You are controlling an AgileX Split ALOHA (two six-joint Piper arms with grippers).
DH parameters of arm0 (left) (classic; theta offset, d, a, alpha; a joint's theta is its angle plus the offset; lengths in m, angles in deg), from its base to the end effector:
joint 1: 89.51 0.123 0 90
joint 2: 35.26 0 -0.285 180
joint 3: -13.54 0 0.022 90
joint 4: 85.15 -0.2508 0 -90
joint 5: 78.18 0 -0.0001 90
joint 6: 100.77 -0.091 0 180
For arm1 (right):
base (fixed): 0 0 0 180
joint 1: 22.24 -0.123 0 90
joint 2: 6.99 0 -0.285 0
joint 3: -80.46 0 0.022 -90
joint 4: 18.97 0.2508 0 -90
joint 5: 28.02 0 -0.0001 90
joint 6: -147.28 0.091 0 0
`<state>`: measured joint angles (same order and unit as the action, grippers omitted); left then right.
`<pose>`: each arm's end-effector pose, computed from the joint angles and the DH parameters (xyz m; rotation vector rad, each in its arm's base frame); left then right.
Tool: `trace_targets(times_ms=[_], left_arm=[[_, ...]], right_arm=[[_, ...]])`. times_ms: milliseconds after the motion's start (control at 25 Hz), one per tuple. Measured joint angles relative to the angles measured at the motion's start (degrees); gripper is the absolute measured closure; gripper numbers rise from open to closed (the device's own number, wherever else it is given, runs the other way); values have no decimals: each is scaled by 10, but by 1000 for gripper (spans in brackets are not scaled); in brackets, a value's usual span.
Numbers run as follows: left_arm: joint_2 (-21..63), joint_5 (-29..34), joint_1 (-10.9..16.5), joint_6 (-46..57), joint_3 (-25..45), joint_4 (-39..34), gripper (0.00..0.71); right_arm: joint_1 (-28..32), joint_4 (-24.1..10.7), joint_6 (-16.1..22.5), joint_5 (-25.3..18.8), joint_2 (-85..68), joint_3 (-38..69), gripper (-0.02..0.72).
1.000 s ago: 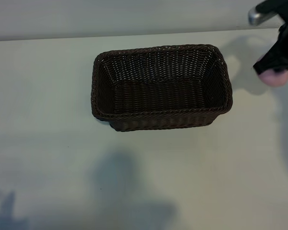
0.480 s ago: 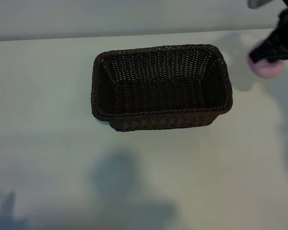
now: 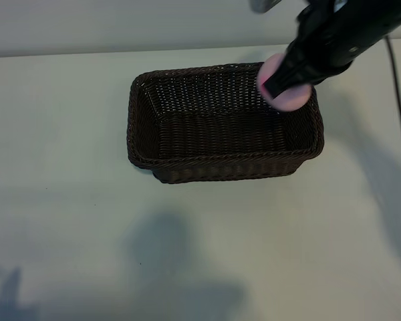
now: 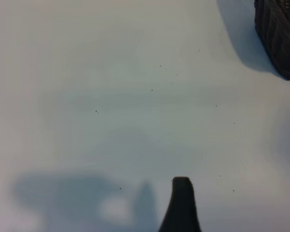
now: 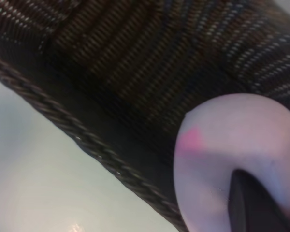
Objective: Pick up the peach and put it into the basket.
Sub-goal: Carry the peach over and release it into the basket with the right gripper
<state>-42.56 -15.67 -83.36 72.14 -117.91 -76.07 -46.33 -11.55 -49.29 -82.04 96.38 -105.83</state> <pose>-0.0066 -0.0135 0.2757 0.0279 2.0555 -0.0471 0.3261 0.1562 0.3121 -0.8559 2.4967 0.2086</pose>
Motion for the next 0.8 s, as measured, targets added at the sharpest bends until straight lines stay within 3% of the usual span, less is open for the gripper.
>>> trace_targets(times_ms=[240,640,800], left_arm=[[0,0,0,0,0,0,116],[0,0,0,0,0,0,117],[0,0,0,0,0,0,117]], right_arm=[[-10,0,4,27,40,0,656],[-10,14,4,113,146,0,656],[-10,18,4,118,187,0,656]])
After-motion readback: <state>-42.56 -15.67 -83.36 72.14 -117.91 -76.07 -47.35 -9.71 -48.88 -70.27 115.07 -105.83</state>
